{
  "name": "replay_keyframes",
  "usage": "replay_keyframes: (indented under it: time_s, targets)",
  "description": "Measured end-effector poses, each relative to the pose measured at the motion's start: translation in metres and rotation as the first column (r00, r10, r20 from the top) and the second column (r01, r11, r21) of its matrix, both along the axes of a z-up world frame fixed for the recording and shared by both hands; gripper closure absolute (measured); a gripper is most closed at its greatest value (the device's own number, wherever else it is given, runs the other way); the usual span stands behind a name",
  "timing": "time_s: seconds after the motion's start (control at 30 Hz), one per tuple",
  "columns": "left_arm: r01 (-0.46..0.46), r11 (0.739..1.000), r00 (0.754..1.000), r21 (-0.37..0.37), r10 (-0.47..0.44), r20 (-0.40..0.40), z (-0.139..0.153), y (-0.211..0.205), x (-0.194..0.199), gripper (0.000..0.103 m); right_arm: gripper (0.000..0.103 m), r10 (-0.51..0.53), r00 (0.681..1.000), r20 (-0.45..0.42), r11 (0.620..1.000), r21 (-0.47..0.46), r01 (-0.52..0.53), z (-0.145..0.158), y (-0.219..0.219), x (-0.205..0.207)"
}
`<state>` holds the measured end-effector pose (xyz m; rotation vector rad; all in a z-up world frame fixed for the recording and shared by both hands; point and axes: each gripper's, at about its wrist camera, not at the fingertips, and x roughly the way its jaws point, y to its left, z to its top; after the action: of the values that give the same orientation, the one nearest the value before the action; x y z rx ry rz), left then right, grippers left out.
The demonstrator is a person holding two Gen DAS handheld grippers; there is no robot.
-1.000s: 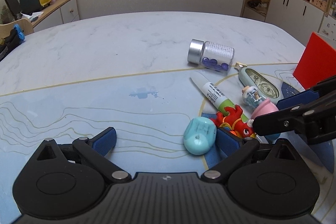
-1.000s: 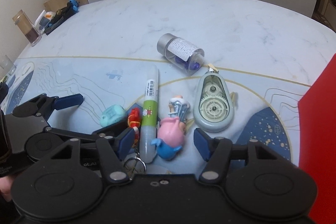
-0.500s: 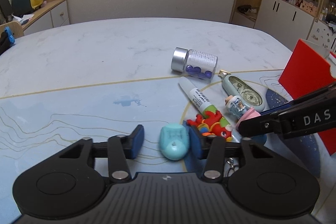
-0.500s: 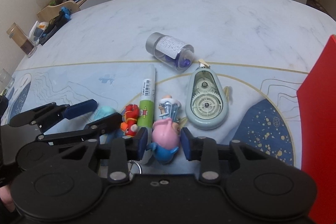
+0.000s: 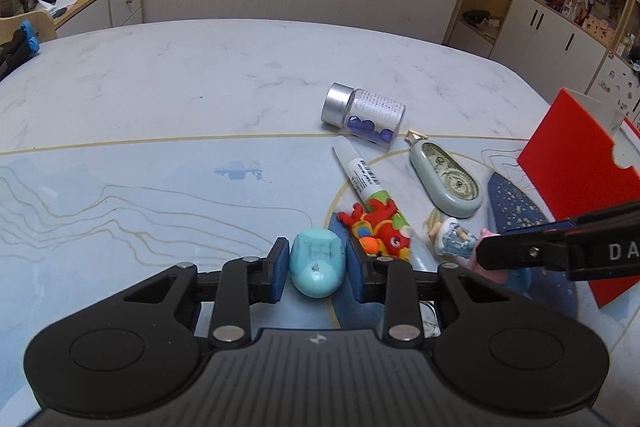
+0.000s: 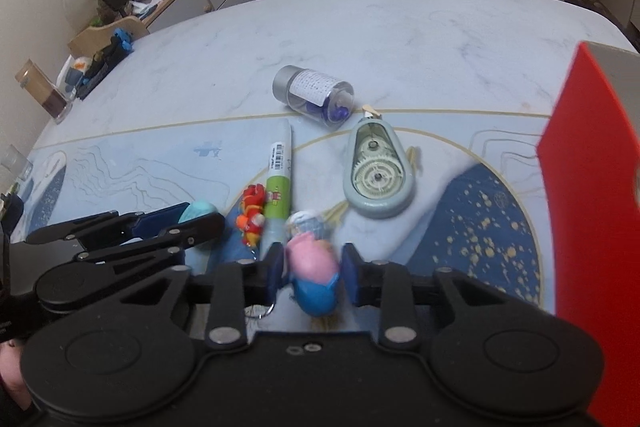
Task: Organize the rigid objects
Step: 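Close left gripper on teal eraser while right gripper grasps pink pig figure, then lift eraser and pig figure with both grippers and carry into the box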
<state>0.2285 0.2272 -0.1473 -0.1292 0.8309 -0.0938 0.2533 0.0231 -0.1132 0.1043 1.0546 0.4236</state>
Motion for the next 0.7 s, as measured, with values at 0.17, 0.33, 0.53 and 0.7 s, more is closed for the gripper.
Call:
replay_keyframes:
  time_s: [0.17, 0.33, 0.53, 0.7]
  targets:
    - [0.004, 1.0, 1.0, -0.008, -0.004, -0.002, 0.009, -0.006, -0.013, 0.073, 0.074, -0.018, 1.0, -0.006, 1.0, 0.025, 0.018, 0.008, -0.013, -0.018]
    - [0.016, 1.0, 1.0, -0.016, -0.016, 0.008, 0.025, -0.017, -0.027, 0.073, 0.074, -0.036, 0.999, 0.011, 0.997, 0.073, 0.035, 0.021, -0.028, -0.035]
    - [0.032, 0.999, 0.999, -0.04, -0.031, 0.032, 0.053, -0.037, -0.038, 0.073, 0.074, -0.063, 0.996, 0.065, 0.992, 0.109, 0.056, 0.046, -0.051, -0.053]
    - [0.073, 0.997, 0.995, -0.036, -0.071, 0.068, 0.078, -0.064, -0.041, 0.073, 0.074, -0.098, 0.989, 0.113, 0.987, 0.138, 0.082, 0.068, -0.076, -0.062]
